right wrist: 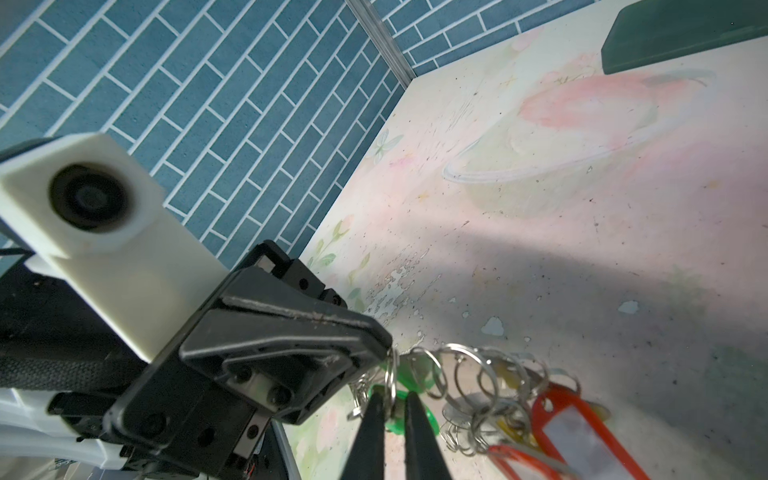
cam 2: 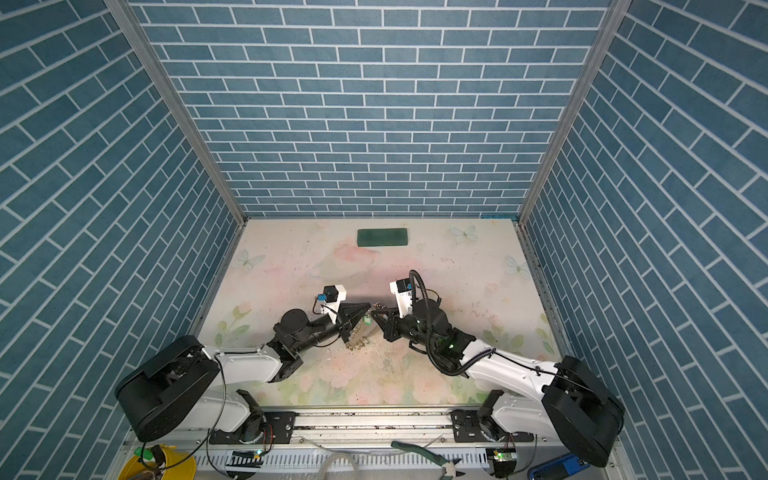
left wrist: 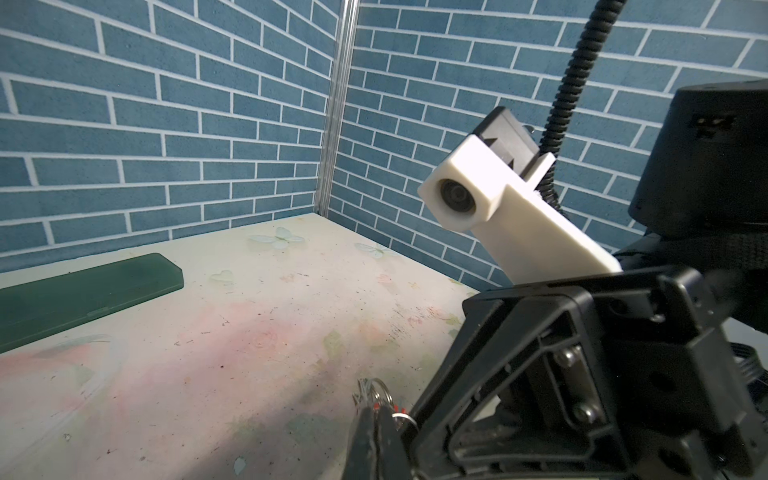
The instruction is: Put the keys on the keyring
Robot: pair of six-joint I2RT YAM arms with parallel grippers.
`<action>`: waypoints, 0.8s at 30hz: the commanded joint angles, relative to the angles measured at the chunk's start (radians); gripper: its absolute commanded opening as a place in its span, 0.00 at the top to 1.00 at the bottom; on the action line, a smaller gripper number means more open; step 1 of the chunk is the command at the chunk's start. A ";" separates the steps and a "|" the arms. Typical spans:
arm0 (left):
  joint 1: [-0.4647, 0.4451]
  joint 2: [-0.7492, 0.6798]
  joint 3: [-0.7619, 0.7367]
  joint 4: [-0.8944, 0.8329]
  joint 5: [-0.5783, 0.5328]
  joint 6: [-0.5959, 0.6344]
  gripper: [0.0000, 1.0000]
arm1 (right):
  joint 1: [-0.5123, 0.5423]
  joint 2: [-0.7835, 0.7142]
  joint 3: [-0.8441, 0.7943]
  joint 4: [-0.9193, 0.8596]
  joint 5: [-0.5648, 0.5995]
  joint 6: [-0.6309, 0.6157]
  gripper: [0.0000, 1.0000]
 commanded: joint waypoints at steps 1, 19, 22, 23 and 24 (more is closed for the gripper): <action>0.001 0.005 0.001 0.063 0.019 0.006 1.00 | 0.004 0.002 0.059 -0.026 -0.013 -0.001 0.98; 0.022 -0.103 0.017 -0.085 0.218 0.091 0.76 | -0.023 0.008 0.483 -0.985 -0.011 -0.721 1.00; 0.022 -0.160 0.043 -0.221 0.286 0.171 0.71 | -0.035 0.020 0.545 -1.095 -0.072 -0.838 1.00; 0.023 -0.177 0.051 -0.272 0.304 0.199 0.70 | -0.038 0.023 0.561 -1.123 -0.086 -0.875 1.00; 0.023 -0.190 0.058 -0.306 0.315 0.217 0.70 | -0.041 0.025 0.577 -1.145 -0.095 -0.904 1.00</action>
